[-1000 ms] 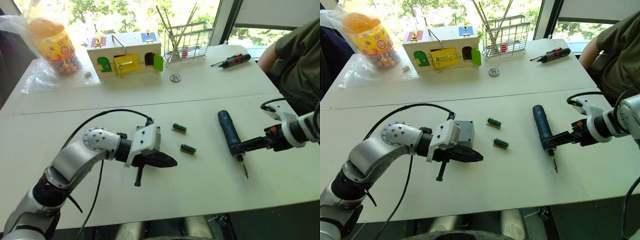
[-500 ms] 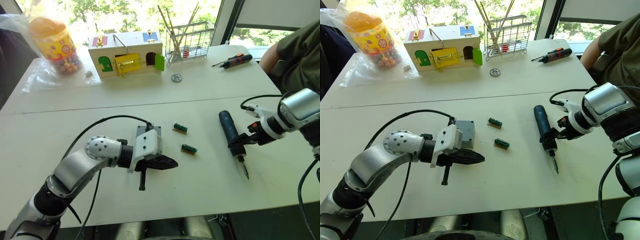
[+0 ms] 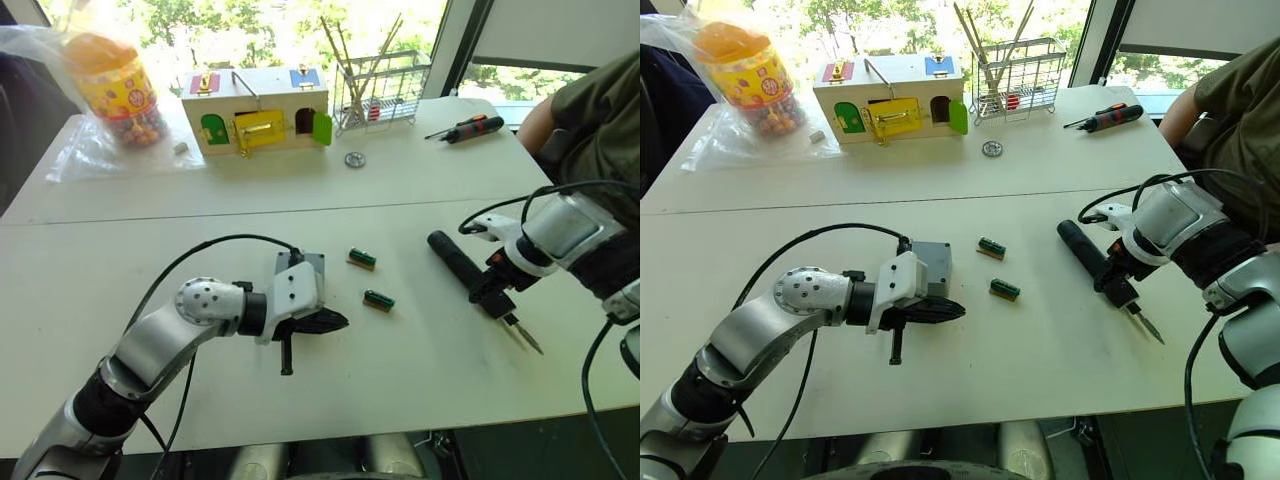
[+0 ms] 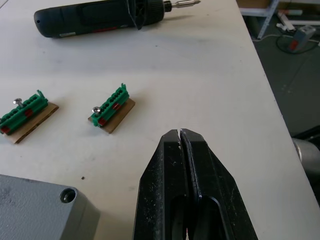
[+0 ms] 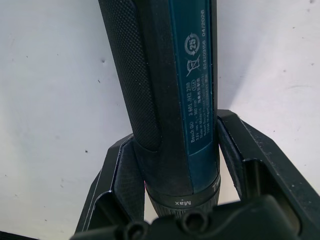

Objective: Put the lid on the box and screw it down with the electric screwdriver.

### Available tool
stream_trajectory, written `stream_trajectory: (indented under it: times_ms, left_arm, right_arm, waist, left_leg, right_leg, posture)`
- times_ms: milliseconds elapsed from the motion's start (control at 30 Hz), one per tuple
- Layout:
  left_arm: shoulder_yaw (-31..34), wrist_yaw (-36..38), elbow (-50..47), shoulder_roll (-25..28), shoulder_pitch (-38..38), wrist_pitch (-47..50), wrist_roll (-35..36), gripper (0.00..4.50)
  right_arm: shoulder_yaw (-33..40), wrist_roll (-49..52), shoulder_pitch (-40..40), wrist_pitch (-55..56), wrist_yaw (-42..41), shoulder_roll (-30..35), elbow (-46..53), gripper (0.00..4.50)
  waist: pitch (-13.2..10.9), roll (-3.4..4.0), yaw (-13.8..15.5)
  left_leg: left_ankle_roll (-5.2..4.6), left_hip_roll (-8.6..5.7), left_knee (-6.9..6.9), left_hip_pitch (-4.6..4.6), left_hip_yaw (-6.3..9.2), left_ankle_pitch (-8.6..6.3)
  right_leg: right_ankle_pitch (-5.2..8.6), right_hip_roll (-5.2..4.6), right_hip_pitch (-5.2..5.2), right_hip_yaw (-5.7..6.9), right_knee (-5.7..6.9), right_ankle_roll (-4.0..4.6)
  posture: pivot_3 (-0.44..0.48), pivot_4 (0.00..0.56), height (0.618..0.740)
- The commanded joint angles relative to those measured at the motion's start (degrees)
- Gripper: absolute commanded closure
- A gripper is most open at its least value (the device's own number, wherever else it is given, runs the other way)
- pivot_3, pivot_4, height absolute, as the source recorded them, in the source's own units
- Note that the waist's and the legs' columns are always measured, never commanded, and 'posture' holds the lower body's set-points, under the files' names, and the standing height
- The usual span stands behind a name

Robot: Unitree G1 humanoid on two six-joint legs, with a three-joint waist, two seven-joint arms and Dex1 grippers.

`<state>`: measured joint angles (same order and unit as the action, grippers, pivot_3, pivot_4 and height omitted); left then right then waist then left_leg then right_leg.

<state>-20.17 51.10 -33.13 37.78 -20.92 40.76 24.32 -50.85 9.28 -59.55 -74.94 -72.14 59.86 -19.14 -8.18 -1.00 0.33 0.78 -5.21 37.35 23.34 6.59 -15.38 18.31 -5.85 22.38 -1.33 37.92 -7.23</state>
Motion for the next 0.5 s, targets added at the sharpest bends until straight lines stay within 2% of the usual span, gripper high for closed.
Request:
stream_trajectory:
  times_ms: [33,133,267,400,500]
  left_arm:
    - [1.7,0.5,-0.7,1.1,0.2,-0.8,0.0,4.5]
    - [3.8,1.9,0.6,3.4,-0.2,-1.2,0.0,4.5]
    - [9.4,4.9,4.6,6.2,-1.4,-2.4,2.3,4.5]
    - [15.3,7.5,10.7,7.0,-4.8,-2.3,5.5,4.5]
    - [16.9,8.9,14.4,7.0,-6.8,-2.5,6.1,4.5]
  right_arm:
    - [-2.5,-1.4,4.4,0.4,-1.7,1.1,0.7,2.63]
    - [0.6,-2.4,3.3,1.4,-1.8,-0.4,-1.7,2.63]
    - [6.4,-2.3,-2.9,3.9,-5.0,-1.6,-6.1,2.63]
    - [16.6,1.4,-10.4,-0.7,-5.2,-0.7,-6.7,2.63]
    - [26.7,3.8,-12.5,-4.2,-0.3,-1.9,-6.0,2.63]
  waist:
    - [0.0,-0.01,0.6]
    - [0.0,-0.01,0.8]
    - [-0.1,0.1,0.3]
    - [-0.8,1.16,-0.2]
    - [-0.8,1.23,-0.4]
  left_leg:
    - [0.0,0.0,0.0,0.0,0.01,0.0]
    - [-0.01,-0.01,0.02,0.0,0.09,-0.01]
    - [-0.03,-0.02,0.05,-0.01,0.07,-0.02]
    - [0.2,-0.05,0.01,0.25,-0.12,0.12]
    - [0.29,0.03,-0.18,0.71,-0.15,0.19]
  right_leg:
    - [0.0,0.0,0.0,0.02,0.0,0.0]
    - [0.0,-0.01,0.0,0.1,-0.03,0.01]
    - [-0.03,-0.01,-0.07,0.09,-0.01,0.06]
    - [-0.04,-0.02,0.38,-0.04,0.13,0.04]
    - [-0.04,0.03,1.06,-0.05,0.28,0.04]
  posture:
    - [0.0,0.15,0.74]
    - [0.0,0.15,0.74]
    - [0.0,0.15,0.74]
    - [0.0,0.15,0.74]
    - [0.0,0.15,0.74]
